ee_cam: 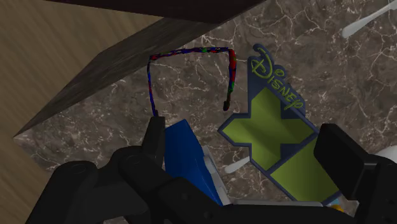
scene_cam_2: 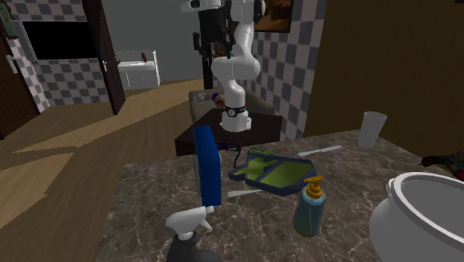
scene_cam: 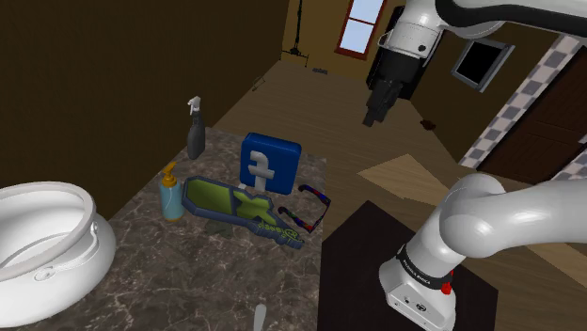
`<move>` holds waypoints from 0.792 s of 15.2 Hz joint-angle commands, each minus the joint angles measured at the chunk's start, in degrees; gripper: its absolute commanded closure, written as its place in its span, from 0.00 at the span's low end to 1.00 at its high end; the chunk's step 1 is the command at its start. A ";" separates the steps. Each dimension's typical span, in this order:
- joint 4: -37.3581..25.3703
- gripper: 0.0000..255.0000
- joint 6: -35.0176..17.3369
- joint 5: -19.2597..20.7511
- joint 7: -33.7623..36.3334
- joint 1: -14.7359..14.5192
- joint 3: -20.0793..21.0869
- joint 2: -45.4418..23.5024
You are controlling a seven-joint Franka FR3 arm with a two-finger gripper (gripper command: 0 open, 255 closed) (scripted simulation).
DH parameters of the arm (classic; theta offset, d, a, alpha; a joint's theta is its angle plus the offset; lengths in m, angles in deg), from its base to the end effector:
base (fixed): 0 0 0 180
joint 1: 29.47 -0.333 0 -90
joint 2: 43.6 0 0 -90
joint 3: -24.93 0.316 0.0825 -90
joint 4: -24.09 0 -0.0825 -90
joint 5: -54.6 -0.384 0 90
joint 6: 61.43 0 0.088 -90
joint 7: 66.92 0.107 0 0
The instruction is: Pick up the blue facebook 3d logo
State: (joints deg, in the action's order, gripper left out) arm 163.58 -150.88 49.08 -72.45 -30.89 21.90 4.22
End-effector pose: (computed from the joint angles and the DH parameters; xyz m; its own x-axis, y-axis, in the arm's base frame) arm 0.2914 -0.0020 0.5678 0.9958 0.0872 -0.0261 0.0828 -0.9869 -0.1382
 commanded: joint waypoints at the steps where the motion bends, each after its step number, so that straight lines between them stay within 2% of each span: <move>1: 0.00 0.00 0.00 0.00 0.00 0.00 0.00 0.00; 12: -1.99 0.00 -19.25 1.77 -9.60 -3.47 -0.55 -21.98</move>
State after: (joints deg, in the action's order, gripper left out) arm 162.13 -168.48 50.72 -81.11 -34.06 21.38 -15.60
